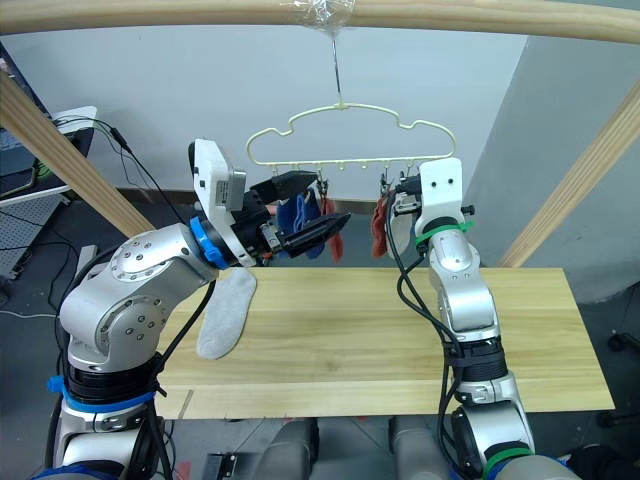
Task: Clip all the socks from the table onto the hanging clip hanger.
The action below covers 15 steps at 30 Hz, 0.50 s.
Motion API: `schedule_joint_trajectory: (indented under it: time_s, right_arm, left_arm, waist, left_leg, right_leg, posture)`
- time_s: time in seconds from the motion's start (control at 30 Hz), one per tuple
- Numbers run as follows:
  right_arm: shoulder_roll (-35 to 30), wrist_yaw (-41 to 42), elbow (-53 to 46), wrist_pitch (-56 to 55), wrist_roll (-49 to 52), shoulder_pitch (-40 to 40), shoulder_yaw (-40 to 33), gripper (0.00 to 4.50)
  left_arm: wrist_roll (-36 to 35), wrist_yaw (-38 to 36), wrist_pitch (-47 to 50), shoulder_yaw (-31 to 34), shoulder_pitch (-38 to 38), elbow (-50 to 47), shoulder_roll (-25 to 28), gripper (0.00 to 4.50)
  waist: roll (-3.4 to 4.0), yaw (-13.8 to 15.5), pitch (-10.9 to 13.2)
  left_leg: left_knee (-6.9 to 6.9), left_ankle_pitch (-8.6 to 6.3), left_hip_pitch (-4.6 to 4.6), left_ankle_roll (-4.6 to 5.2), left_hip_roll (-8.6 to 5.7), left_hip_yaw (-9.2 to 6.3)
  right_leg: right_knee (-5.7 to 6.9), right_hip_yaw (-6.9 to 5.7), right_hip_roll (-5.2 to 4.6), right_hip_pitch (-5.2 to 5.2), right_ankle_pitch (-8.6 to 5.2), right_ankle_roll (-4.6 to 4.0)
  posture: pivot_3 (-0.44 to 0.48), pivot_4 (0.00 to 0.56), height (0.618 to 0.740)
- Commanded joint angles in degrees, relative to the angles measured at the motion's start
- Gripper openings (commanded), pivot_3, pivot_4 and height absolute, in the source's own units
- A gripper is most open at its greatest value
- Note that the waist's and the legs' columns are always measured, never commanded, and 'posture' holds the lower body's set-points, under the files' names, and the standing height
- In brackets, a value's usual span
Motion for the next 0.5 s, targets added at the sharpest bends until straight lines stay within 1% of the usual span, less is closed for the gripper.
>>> schedule_joint_trajectory:
  time_s: [0.03,0.3,0.37,0.43,0.5]
  right_arm:
    - [0.1,0.3,-2.0,-0.1,0.4,-0.8,-0.6,0.08]
    - [0.1,0.5,-2.1,0.3,0.4,-0.6,-0.6,0.08]
    - [0.1,0.3,-2.1,0.3,0.3,-0.7,-0.5,0.86]
    - [0.1,0.2,-2.0,0.3,0.1,-0.7,-0.5,1.53]
    - [0.1,0.1,-1.9,0.4,0.0,-0.8,-0.5,1.53]
  left_arm:
    - [-0.9,0.2,-0.4,0.4,-0.3,-2.4,0.0,4.5]
    - [-0.7,0.3,-0.6,0.2,-0.3,-2.3,0.0,4.5]
    - [-0.8,0.3,-0.5,0.2,-0.3,-2.4,0.0,4.5]
    - [-0.8,0.3,-0.5,0.2,-0.4,-2.4,0.0,4.5]
    - [-0.7,0.3,-0.5,0.2,-0.3,-2.3,0.0,4.5]
  waist:
    - [0.0,0.0,0.0]
    - [0.0,0.0,0.0]
    - [0.0,0.0,0.0]
    - [0.0,0.0,0.0]
    - [0.0,0.0,0.0]
  left_leg:
    - [0.0,0.0,0.0,0.0,0.0,0.0]
    - [0.0,0.0,0.0,0.0,0.0,0.0]
    - [0.0,0.0,0.0,0.0,0.0,0.0]
    - [0.0,0.0,0.0,0.0,0.0,0.0]
    - [0.0,0.0,0.0,0.0,0.0,0.0]
  right_leg:
    - [0.0,0.0,0.0,0.0,0.0,0.0]
    - [0.0,0.0,0.0,0.0,0.0,0.0]
    - [0.0,0.0,0.0,0.0,0.0,0.0]
    - [0.0,0.0,0.0,0.0,0.0,0.0]
    - [0.0,0.0,0.0,0.0,0.0,0.0]
  posture:
    - [0.098,0.258,0.74]
    - [0.099,0.261,0.74]
    - [0.099,0.261,0.74]
    - [0.099,0.261,0.74]
    - [0.099,0.261,0.74]
